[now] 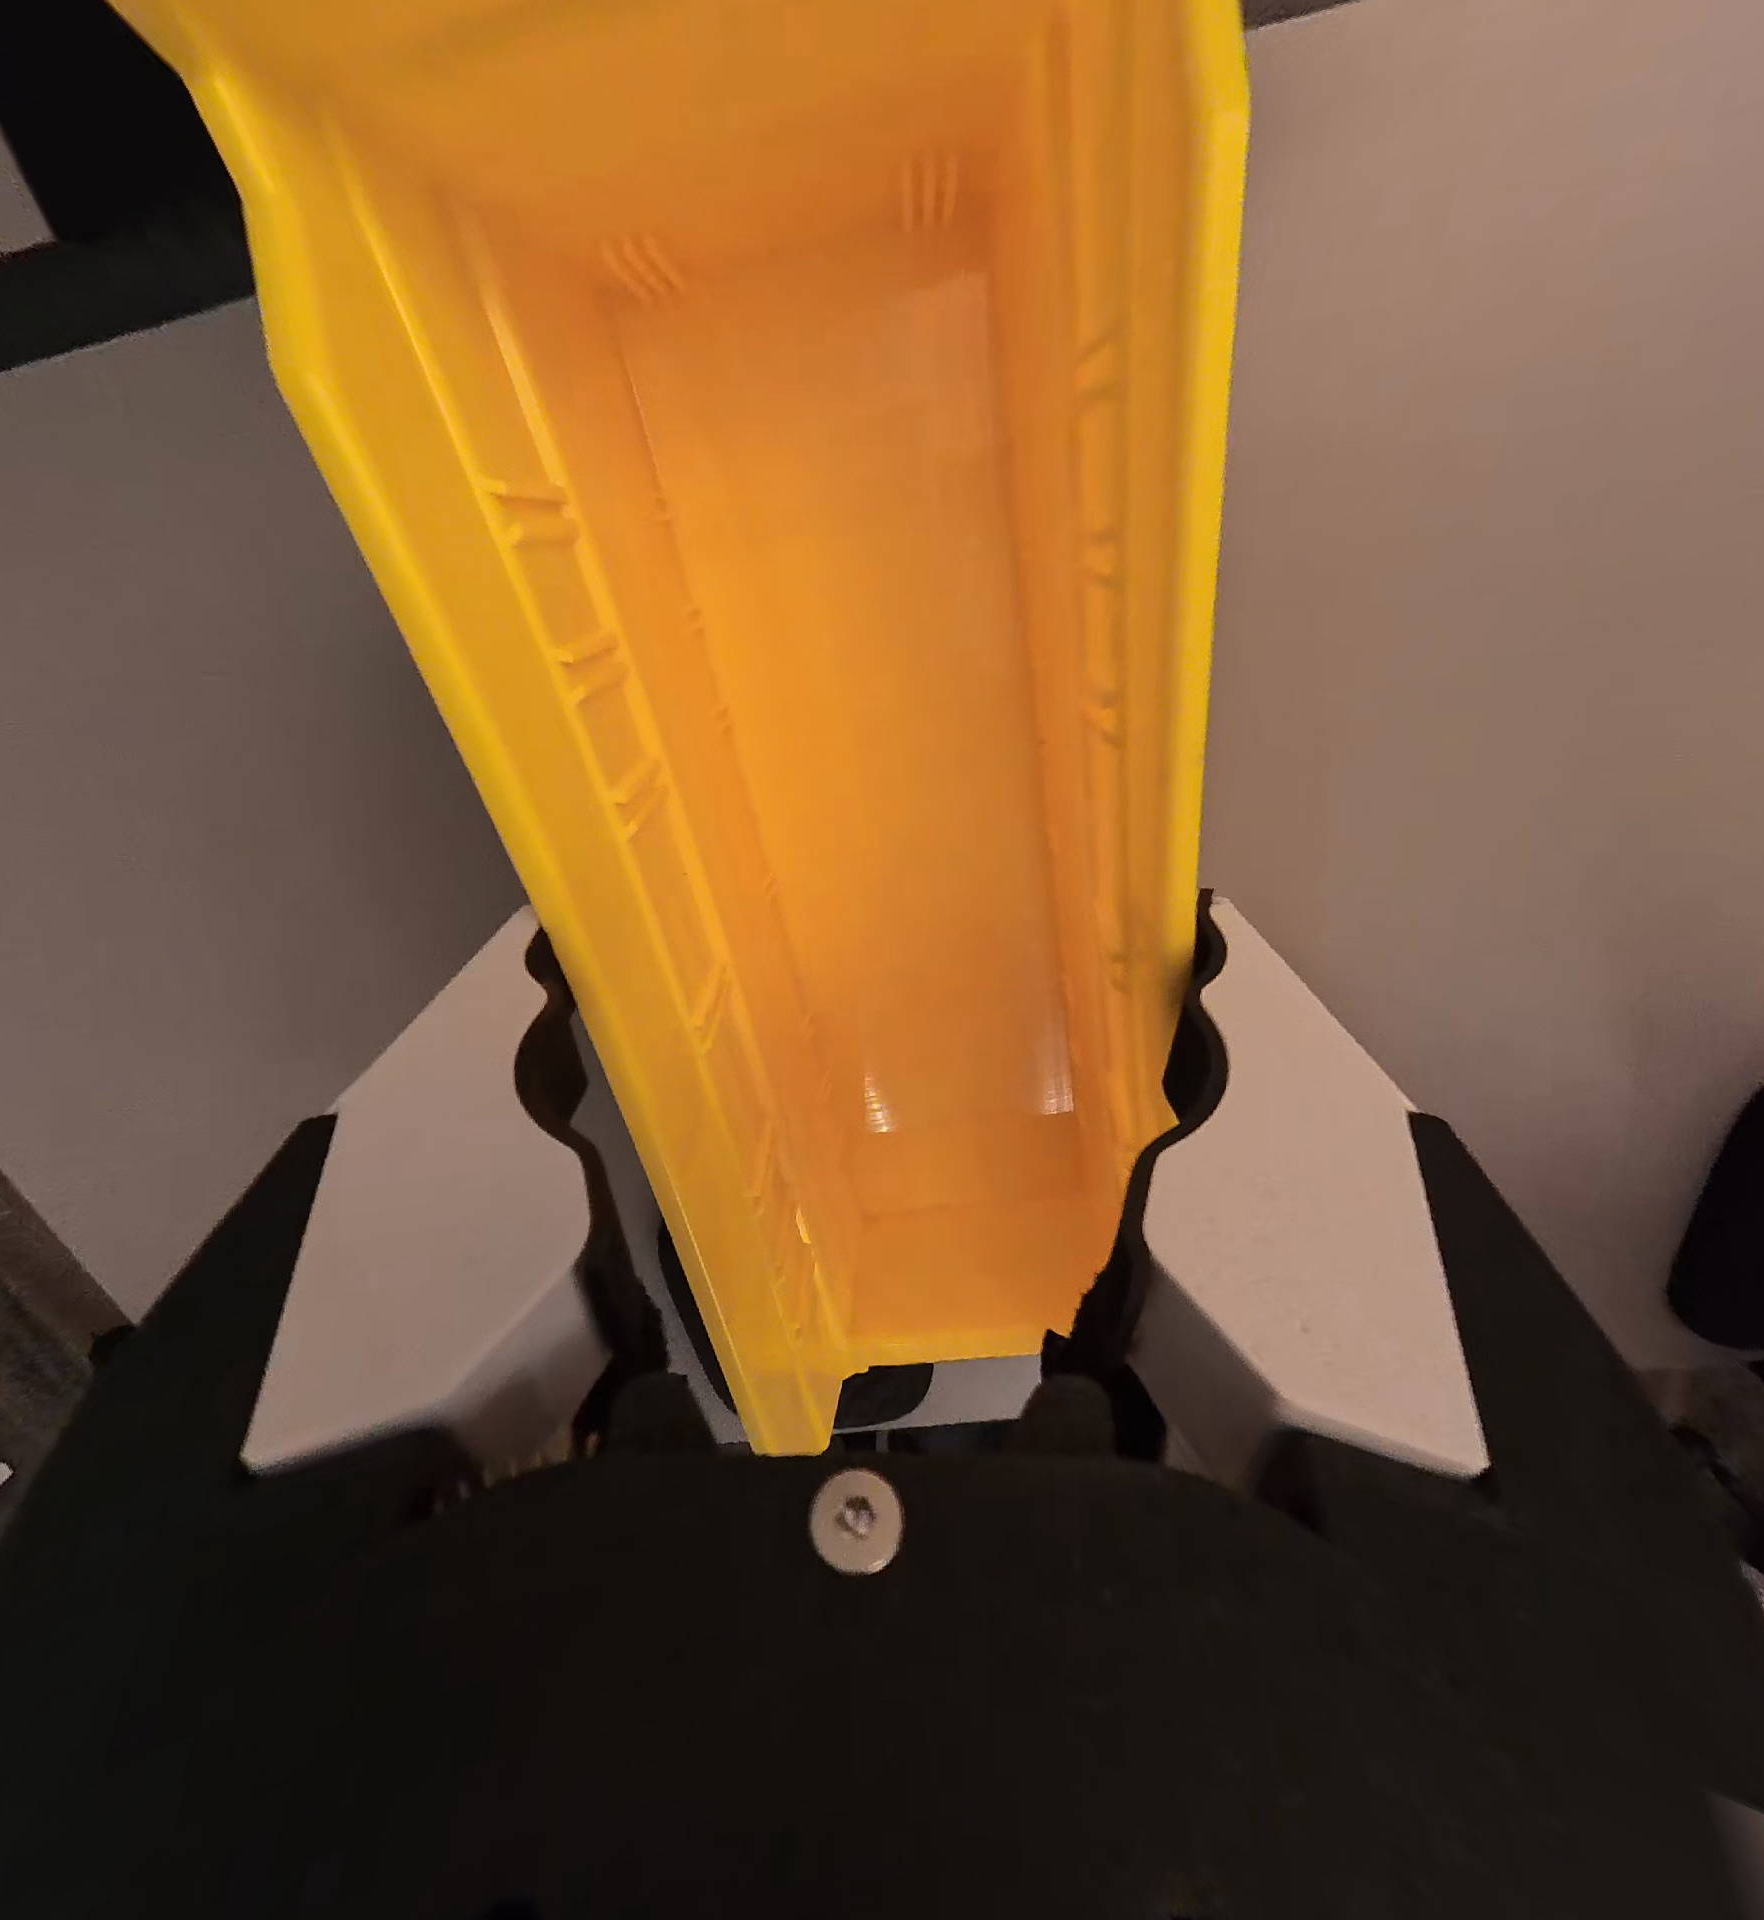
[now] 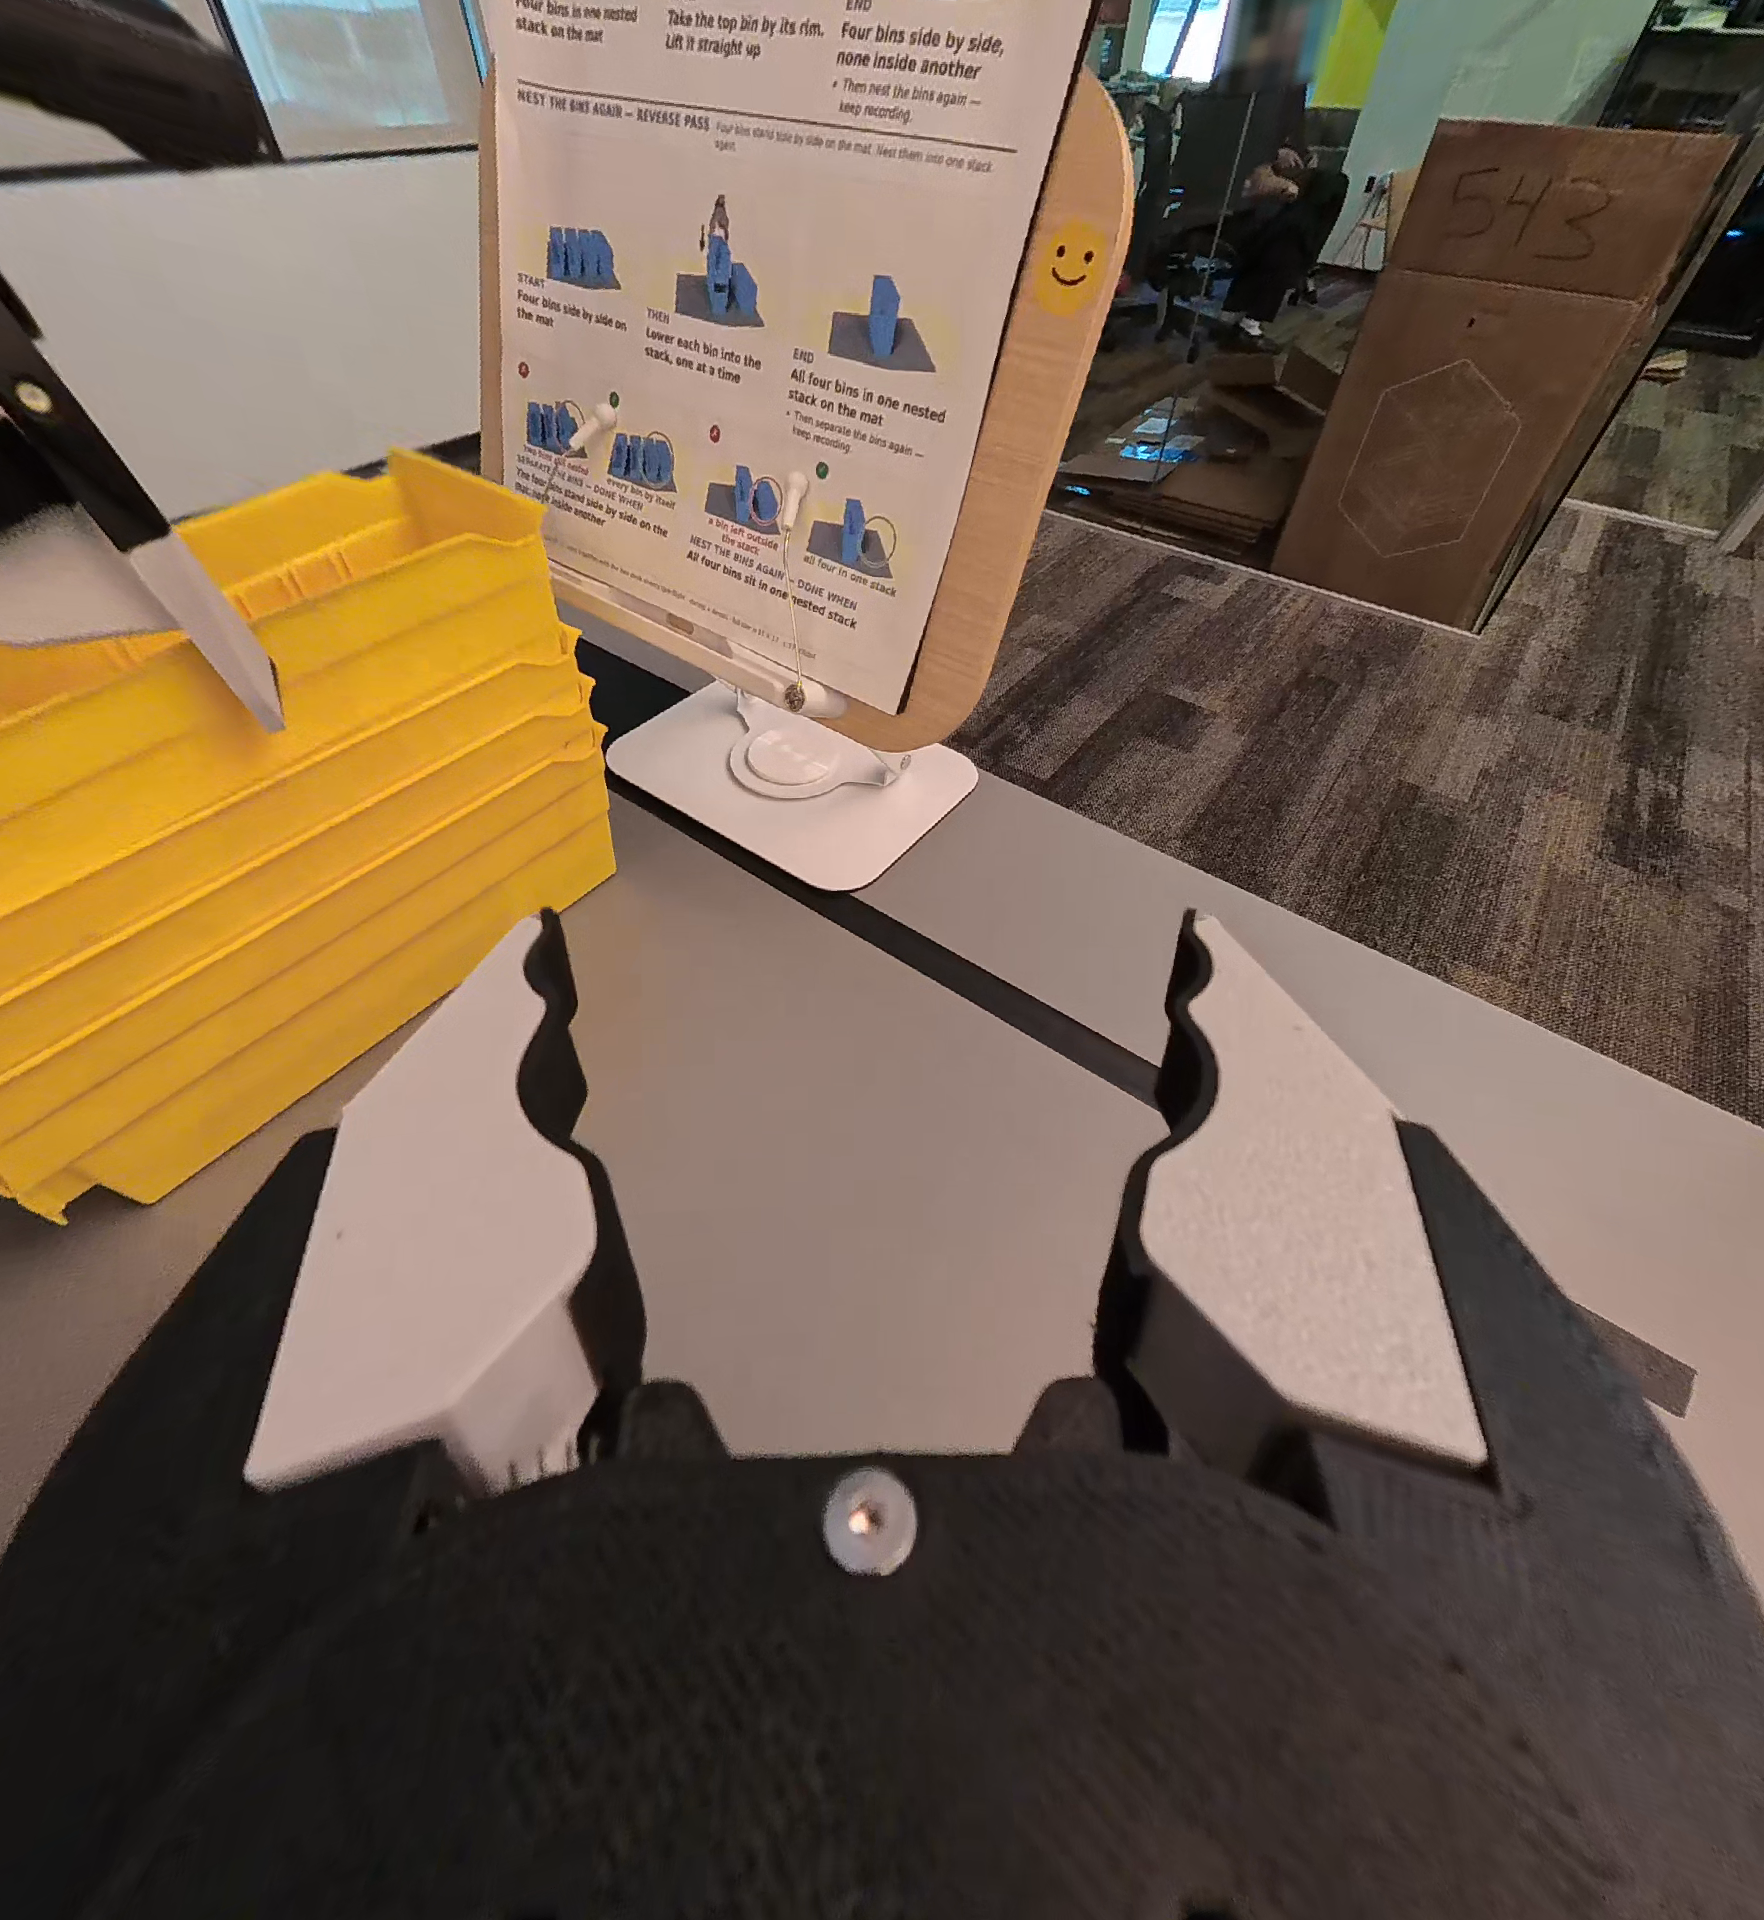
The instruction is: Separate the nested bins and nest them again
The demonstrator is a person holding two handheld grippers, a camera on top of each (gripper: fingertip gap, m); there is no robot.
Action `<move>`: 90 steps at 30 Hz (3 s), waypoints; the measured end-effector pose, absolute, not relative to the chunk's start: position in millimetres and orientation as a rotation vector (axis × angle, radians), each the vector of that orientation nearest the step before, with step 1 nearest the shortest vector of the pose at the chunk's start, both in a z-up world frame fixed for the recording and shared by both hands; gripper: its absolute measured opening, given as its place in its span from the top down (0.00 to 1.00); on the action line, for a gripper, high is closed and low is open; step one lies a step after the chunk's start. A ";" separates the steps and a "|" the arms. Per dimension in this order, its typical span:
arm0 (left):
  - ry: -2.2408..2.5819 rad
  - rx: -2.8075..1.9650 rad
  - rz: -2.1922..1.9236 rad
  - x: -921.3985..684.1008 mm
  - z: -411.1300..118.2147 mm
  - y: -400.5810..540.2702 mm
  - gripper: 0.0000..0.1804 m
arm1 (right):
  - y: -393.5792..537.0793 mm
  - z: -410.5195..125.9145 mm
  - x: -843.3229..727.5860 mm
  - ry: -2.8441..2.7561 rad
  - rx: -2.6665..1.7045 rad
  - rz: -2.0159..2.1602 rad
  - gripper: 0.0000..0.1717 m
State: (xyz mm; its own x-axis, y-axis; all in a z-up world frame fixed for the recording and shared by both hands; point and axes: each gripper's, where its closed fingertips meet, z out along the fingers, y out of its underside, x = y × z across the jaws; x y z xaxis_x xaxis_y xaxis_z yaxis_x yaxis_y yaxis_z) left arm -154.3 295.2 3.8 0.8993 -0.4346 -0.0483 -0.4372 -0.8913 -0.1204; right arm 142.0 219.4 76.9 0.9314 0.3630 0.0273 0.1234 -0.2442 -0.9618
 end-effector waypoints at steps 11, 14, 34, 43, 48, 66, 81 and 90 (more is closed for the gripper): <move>0.675 -2.854 -0.151 -168.1 87.4 282.8 0.36 | 221.9 72.8 141.3 -0.365 -1.832 0.218 0.34; 0.626 -2.825 -0.247 -181.9 110.8 281.6 0.36 | 221.8 72.5 139.4 -0.373 -1.834 0.210 0.34; 0.646 -2.902 -0.170 -309.5 5.9 300.3 0.38 | 220.2 77.2 137.9 -0.374 -1.819 0.197 0.34; 0.653 -2.958 -0.147 -321.0 -66.1 312.3 0.37 | 224.0 73.5 150.7 -0.334 -1.831 0.187 0.34; 0.704 -2.966 0.063 -332.0 -83.0 320.3 0.36 | 227.4 66.8 156.0 -0.324 -1.854 0.173 0.34; 0.636 -2.573 -0.079 -328.7 -26.8 349.4 0.25 | 239.2 41.8 154.4 -0.321 -1.949 0.020 0.33; 0.437 -1.475 -0.455 -298.4 175.5 285.0 0.45 | 169.5 142.5 90.4 -0.071 -1.877 0.152 0.23; 0.437 -1.522 -0.396 -320.6 172.5 283.7 0.49 | 239.5 134.2 -122.1 -0.226 -2.194 0.424 0.23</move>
